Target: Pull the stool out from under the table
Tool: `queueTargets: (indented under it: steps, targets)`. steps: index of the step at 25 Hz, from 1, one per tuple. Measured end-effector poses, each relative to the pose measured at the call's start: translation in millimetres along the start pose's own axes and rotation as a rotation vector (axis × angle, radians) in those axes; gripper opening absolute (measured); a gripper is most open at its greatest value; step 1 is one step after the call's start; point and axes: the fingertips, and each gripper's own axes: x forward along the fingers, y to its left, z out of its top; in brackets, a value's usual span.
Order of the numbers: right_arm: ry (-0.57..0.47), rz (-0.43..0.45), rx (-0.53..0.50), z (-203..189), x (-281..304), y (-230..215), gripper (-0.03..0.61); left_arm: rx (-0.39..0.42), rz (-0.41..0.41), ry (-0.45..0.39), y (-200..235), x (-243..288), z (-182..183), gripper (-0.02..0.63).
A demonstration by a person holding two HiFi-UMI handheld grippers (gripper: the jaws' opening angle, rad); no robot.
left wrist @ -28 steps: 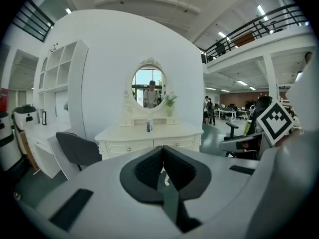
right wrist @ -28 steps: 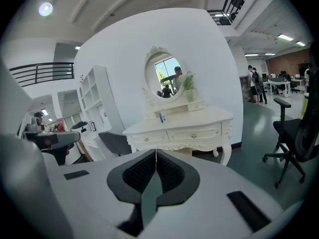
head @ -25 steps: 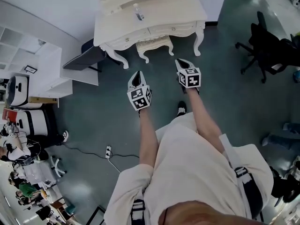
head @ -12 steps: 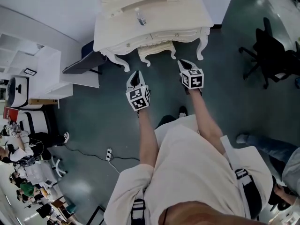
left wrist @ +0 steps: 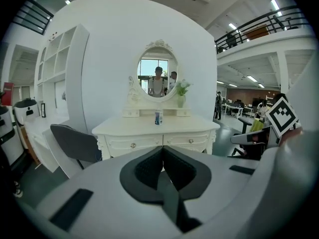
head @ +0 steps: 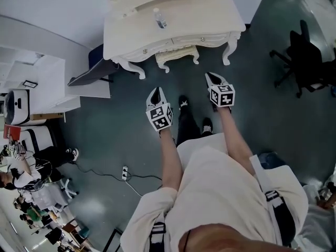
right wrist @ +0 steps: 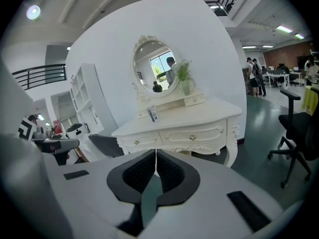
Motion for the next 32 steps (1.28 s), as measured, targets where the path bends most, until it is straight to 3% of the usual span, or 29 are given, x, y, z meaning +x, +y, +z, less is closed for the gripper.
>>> queueTargets:
  steps: [8, 13, 21, 28, 32]
  targets:
    - [0.069, -0.014, 0.055, -13.5, 44.4, -11.8, 0.045, -0.045, -0.036, 0.062, 42.4, 80.1, -10.1, 0.015]
    - [0.106, -0.051, 0.094, -18.5, 86.6, -38.1, 0.044, 0.009, -0.107, 0.131, 47.4, 129.1, -27.7, 0.015]
    - [0.091, 0.050, -0.005, 6.0, 149.5, -26.9, 0.044, 0.021, -0.108, 0.203, 62.8, 156.9, -61.5, 0.015]
    - [0.115, 0.000, -0.021, -4.9, 187.3, -48.7, 0.046, 0.008, -0.123, 0.223, 66.2, 207.1, -79.9, 0.015]
    - [0.153, -0.010, -0.006, -20.0, 191.2, -64.0, 0.046, -0.007, -0.092, 0.226, 79.3, 224.9, -78.9, 0.015]
